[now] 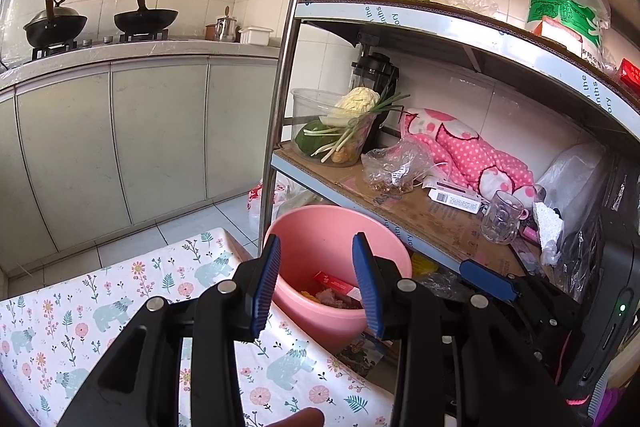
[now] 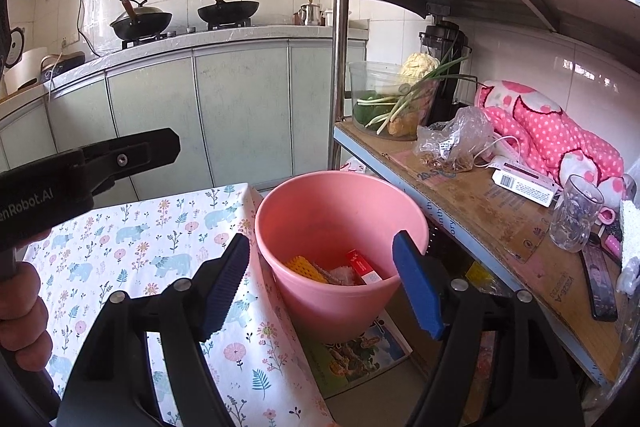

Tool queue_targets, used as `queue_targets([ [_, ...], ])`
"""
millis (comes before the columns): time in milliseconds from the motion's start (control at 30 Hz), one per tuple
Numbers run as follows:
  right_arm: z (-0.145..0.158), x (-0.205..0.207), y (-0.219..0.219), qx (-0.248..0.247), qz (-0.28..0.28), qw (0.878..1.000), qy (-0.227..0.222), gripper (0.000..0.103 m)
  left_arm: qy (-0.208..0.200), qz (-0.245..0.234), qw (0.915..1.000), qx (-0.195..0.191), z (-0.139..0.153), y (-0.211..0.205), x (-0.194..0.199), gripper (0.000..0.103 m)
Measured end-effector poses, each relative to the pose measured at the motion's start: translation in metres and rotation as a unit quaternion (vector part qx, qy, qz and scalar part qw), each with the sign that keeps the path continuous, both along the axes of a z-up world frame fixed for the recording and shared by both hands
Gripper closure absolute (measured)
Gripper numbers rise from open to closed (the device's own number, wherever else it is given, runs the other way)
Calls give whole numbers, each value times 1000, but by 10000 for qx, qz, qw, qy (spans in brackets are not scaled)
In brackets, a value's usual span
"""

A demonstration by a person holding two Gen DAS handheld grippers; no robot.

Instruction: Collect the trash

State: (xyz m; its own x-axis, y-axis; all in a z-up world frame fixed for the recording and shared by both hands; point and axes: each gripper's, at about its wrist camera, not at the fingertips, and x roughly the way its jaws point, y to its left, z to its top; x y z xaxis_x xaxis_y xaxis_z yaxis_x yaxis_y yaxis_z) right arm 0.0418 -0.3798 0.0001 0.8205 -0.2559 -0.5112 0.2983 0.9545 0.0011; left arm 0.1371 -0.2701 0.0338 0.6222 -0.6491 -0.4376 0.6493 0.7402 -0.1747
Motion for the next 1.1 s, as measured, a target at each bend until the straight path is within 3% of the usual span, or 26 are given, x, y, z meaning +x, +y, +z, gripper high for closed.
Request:
queue_targets([
  [1100,-6,5,-1,50,26,9999,129,29,-44,-38,10000,47,-2,-1,-1,67],
])
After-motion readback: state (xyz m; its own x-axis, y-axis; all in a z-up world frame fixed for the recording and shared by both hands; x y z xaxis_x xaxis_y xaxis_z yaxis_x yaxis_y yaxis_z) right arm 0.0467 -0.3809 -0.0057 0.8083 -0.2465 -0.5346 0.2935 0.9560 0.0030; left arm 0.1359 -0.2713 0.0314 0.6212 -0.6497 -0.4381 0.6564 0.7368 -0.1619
